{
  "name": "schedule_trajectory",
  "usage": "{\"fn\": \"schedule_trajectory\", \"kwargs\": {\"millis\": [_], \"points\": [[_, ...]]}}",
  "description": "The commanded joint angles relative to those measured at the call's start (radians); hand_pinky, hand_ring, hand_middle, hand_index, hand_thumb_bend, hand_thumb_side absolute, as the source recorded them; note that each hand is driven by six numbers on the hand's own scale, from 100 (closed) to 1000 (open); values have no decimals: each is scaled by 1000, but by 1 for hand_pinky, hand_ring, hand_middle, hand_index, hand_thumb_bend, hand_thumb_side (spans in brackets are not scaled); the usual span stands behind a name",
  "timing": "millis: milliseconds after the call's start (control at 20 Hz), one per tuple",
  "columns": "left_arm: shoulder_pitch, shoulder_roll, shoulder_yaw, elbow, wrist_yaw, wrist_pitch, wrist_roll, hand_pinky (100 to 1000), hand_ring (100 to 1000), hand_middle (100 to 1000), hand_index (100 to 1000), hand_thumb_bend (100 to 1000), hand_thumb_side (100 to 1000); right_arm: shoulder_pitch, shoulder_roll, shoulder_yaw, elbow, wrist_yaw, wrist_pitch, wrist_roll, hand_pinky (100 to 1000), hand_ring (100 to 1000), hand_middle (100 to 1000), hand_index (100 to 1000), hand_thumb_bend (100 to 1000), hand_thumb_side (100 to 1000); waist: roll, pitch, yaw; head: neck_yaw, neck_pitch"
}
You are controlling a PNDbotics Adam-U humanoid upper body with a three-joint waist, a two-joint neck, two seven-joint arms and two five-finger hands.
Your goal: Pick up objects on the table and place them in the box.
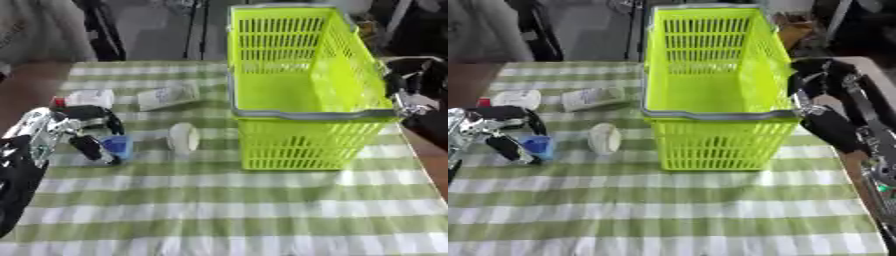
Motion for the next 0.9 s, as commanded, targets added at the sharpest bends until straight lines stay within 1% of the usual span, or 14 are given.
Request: {"fn": "schedule_trajectory", "kwargs": {"millis": [50,100,150,200,250,300,350,450,600,650,900], "points": [[-22,31,5,-33,-7,10,-5,787,695,450,678,640,255,-13,-24,-7,-22,-5,-2,1,562,552,623,785,200,552,1,-13,1,1,-11],[-21,34,4,-39,-9,13,-10,782,675,425,651,630,225,-13,-24,-7,-22,-5,-2,1,562,552,623,785,200,553,1,-14,1,1,-10],[-20,41,1,-46,-17,18,-25,767,642,386,608,605,182,-12,-24,-7,-22,-4,-2,1,562,552,623,785,199,553,2,-14,1,1,-10],[-20,45,-1,-55,-24,24,-43,745,603,343,561,594,163,-12,-24,-8,-21,-4,-2,0,562,552,623,785,202,556,2,-15,2,1,-10],[-20,49,-1,-64,-31,31,-62,741,599,340,557,572,141,-12,-24,-8,-21,-4,-2,0,562,552,623,784,199,553,2,-16,2,1,-10],[-20,52,0,-72,-31,36,-80,725,585,316,531,547,121,-11,-24,-8,-21,-4,-2,-1,562,552,623,784,198,553,2,-16,2,1,-10],[-19,55,2,-80,-28,42,-95,725,585,316,531,547,121,-11,-24,-9,-21,-4,-2,-1,562,552,623,784,198,553,1,-17,3,1,-10],[-19,59,8,-96,-9,52,-118,701,575,299,510,501,118,-10,-24,-10,-21,-3,-1,-2,562,552,623,784,198,553,1,-18,3,-1,-11],[-23,70,13,-125,32,66,-146,697,576,301,509,493,113,-9,-25,-11,-20,-3,-1,-3,562,552,623,784,197,553,1,-19,4,-3,-11],[-34,79,19,-146,50,69,-145,687,574,300,509,475,100,-8,-26,-12,-20,-2,-1,-4,562,553,623,784,197,553,1,-21,5,-3,-10],[-90,115,32,-283,125,82,-147,684,574,297,507,490,100,-5,-28,-12,-19,-1,-1,-4,563,553,623,784,196,553,2,-29,13,-4,-6]]}}
